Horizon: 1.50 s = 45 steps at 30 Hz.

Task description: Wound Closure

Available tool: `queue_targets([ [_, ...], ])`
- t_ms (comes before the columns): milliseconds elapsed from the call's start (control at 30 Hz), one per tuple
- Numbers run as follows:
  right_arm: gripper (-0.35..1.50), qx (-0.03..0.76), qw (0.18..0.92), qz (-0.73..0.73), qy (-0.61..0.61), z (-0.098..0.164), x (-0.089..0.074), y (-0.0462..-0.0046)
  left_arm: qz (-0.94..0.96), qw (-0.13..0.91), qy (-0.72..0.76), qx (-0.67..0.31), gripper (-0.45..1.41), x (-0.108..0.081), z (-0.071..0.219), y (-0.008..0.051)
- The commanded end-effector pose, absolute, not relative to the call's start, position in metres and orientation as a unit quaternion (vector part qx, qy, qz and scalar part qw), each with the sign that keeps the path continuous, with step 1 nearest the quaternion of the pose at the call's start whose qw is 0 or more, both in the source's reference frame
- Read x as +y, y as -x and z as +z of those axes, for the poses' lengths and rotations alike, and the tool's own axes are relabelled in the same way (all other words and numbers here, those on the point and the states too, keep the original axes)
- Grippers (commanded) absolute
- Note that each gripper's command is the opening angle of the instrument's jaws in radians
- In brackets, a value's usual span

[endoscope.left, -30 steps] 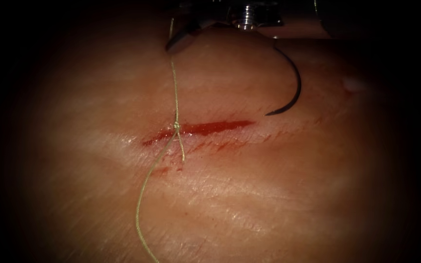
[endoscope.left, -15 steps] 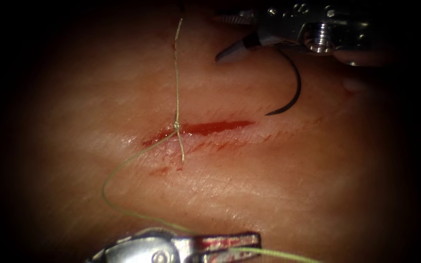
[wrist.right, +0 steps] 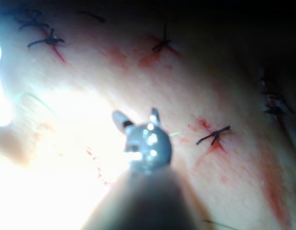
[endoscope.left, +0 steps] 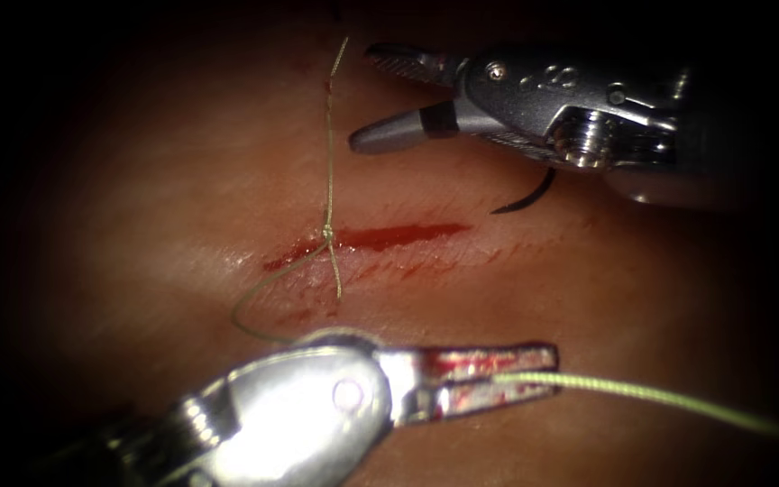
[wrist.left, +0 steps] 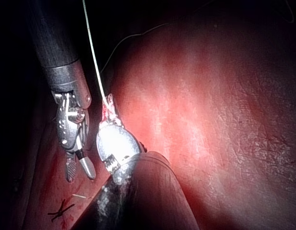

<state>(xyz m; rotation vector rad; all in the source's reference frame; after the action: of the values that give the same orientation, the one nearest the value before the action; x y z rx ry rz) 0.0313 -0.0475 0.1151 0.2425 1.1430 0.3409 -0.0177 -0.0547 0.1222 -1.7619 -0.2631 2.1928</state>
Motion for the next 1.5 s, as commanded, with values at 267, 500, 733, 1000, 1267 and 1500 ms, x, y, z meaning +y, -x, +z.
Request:
queue_targets([
  [267, -0.35, 0.559, 0.807, 0.113, -0.152, 0.122, -0.052, -0.0392, 0.765, 0.142, 0.621, -0.093, -0.45, -0.055, 0.122, 0.0184],
  [500, -0.35, 0.567, 0.793, 0.09, -0.203, 0.125, -0.053, -0.043, 0.76, 0.116, 0.631, -0.104, -0.45, -0.054, 0.122, 0.0193],
  [733, -0.35, 0.579, 0.763, 0.044, -0.285, 0.125, -0.054, -0.045, 0.754, 0.063, 0.64, -0.133, -0.45, -0.054, 0.123, 0.0196],
  [1000, -0.35, 0.576, 0.731, -0.016, -0.365, 0.124, -0.057, -0.0449, 0.746, 0.017, 0.649, -0.147, -0.45, -0.051, 0.123, 0.0184],
  [1267, -0.35, 0.588, 0.704, -0.036, -0.396, 0.123, -0.059, -0.0434, 0.748, 0.003, 0.651, -0.129, -0.45, -0.048, 0.125, 0.0171],
  [1500, -0.35, 0.6, 0.691, -0.035, -0.402, 0.123, -0.06, -0.0417, 0.759, 0.011, 0.642, -0.105, -0.45, -0.045, 0.129, 0.0152],
])
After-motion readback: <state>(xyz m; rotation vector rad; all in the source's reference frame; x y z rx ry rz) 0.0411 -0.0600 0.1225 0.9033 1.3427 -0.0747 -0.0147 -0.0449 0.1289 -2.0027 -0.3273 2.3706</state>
